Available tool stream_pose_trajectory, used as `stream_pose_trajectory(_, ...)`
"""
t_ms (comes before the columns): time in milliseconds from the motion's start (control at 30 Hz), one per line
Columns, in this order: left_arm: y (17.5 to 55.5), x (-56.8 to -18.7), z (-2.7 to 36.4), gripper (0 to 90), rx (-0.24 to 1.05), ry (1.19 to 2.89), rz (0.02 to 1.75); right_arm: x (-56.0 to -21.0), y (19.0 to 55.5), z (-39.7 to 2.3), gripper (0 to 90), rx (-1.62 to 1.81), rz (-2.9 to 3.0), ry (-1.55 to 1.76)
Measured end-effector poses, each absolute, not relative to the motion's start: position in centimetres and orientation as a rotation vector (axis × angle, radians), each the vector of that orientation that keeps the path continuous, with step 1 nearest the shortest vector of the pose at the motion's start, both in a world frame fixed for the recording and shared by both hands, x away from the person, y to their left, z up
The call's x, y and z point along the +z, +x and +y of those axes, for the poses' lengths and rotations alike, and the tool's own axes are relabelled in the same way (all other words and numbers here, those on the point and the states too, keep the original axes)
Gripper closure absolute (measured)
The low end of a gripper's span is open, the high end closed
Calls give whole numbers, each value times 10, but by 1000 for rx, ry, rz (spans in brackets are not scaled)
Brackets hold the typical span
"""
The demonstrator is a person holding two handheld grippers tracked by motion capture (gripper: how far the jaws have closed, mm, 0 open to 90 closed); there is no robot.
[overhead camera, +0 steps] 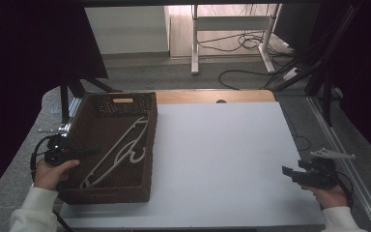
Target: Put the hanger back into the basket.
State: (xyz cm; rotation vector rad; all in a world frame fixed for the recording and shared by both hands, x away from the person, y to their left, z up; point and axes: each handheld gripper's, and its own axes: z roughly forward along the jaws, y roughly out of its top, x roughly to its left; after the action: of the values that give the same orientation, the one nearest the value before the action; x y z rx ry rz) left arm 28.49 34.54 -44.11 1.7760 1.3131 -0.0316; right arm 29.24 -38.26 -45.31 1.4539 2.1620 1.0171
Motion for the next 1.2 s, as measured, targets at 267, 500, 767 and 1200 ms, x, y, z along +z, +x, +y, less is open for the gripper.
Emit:
stream_pose_trajectory(267, 277, -432, 334, 536, 20, 1817, 1239, -454, 292, -382, 269, 1016, 2167, 1453)
stream_pose_trajectory(500, 273, -418, 311, 389, 102, 1848, 1157, -453, 291, -381, 266, 1058, 2180, 1447)
stream_pose_trajectory(767, 265, -401, 277, 334, 213, 1891, 1149, -453, 293, -372, 261, 1071, 2221, 1378)
stream_pose_trajectory(1200, 255, -389, 219, 314, 209, 1926, 1001, -450, 291, -363, 260, 1085, 2241, 1336)
